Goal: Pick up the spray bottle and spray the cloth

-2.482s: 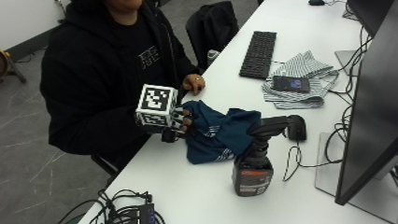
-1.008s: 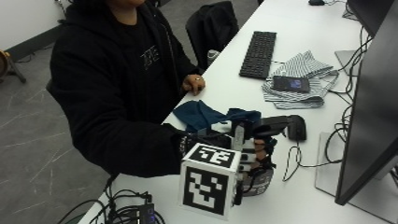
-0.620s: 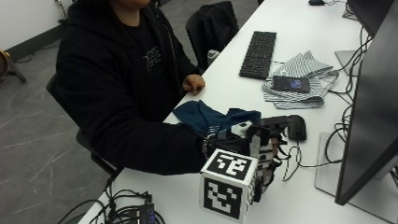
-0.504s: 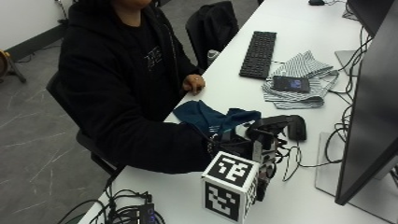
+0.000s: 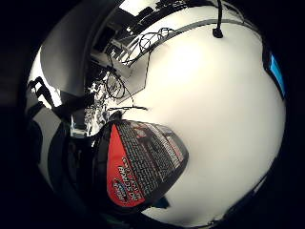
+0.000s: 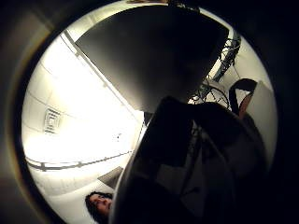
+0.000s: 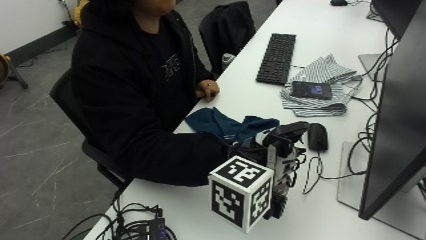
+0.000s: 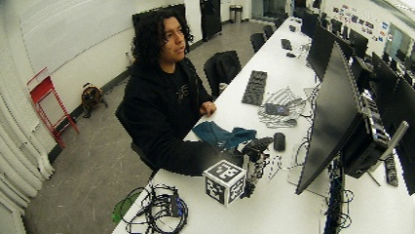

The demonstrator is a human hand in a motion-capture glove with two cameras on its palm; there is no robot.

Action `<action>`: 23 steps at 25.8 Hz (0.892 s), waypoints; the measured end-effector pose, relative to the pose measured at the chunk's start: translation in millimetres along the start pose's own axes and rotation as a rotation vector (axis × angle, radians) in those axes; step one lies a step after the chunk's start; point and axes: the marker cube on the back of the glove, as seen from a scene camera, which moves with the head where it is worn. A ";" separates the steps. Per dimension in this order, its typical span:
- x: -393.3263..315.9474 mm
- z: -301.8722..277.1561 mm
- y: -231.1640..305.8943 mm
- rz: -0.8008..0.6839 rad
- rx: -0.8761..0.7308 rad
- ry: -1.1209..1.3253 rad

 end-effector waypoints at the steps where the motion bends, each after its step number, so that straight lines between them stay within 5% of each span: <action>1: 0.1 0.0 0.1 -0.003 0.000 0.000; 14: -0.7 -0.3 2.8 -0.025 -0.040 -0.012; 23: -44.2 3.8 57.4 -0.220 -0.386 0.240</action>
